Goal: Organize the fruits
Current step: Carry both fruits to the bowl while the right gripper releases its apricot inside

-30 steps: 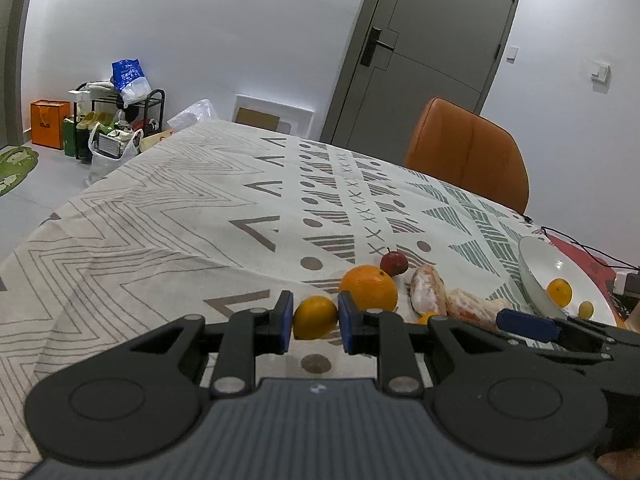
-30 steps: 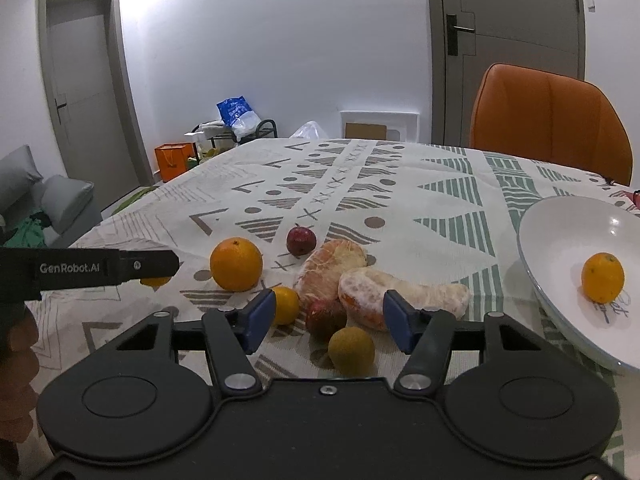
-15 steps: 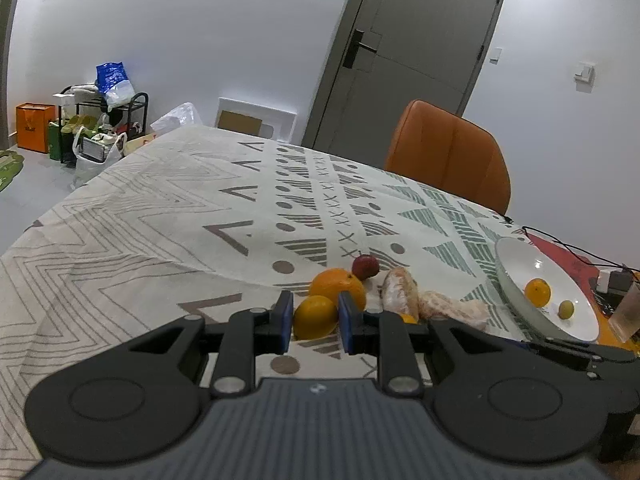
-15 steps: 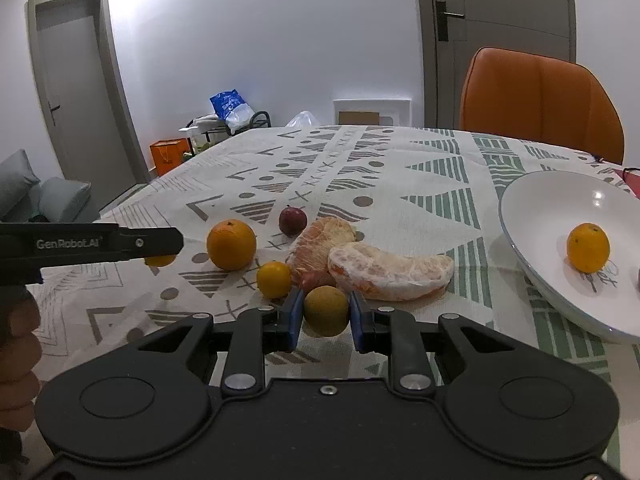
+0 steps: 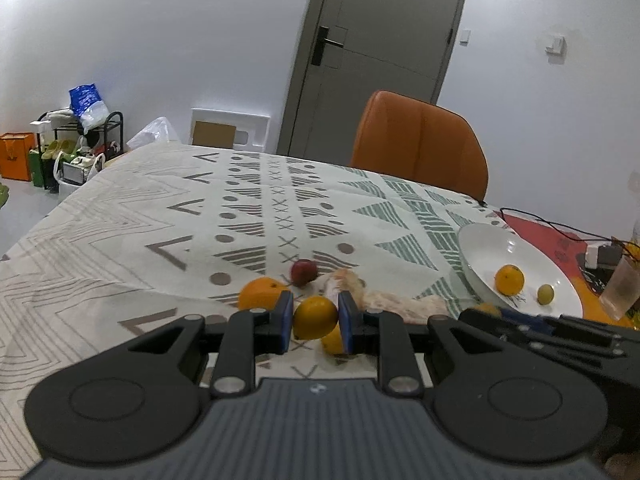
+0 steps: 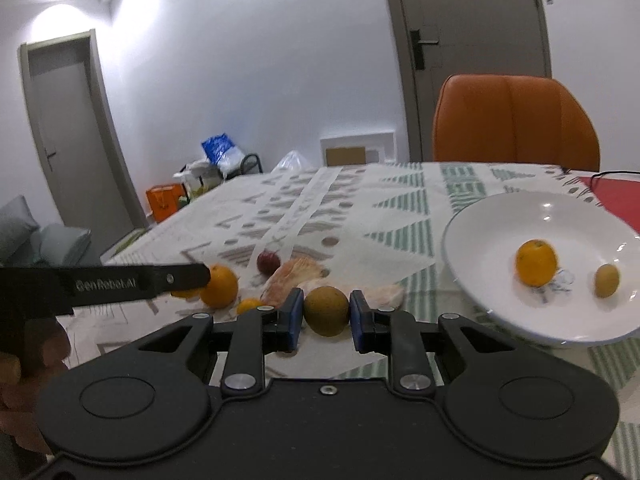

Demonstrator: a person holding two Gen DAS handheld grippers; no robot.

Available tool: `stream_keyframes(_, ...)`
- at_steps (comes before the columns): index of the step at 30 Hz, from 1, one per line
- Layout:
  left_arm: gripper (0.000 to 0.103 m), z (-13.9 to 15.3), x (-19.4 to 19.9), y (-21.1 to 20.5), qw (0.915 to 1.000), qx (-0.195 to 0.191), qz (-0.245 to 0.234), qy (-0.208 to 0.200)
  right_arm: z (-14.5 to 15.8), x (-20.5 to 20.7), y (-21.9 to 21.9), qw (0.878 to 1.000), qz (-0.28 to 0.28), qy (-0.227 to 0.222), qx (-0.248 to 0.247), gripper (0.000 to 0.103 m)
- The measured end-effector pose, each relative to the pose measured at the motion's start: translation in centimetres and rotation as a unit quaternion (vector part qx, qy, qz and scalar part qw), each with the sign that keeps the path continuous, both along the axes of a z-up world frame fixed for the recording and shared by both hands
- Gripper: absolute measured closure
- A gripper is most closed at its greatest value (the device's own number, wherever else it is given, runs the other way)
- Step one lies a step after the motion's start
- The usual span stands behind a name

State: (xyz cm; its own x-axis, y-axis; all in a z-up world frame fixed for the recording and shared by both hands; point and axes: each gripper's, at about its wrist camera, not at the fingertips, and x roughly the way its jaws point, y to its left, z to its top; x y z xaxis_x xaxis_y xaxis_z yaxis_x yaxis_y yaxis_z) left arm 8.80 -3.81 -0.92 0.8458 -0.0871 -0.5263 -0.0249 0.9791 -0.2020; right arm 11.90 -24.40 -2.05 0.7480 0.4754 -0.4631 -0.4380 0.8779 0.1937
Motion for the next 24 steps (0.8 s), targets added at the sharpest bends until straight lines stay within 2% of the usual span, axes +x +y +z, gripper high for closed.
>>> stream_keyframes(12, 0.081, 0.4, 1.0, -3.9, 0.9992, 0.022, -0.033, -0.004, 0.1, 0.3, -4.4, 0.998, -0.050, -0.008, 0.029, 0.080)
stream_keyframes(24, 0.081, 0.8, 2.0, -6.2, 0.9979, 0.037, -0.053, -0.006, -0.5, 0.8, -7.0, 0.996, -0.079, -0.007, 0.045, 0.080)
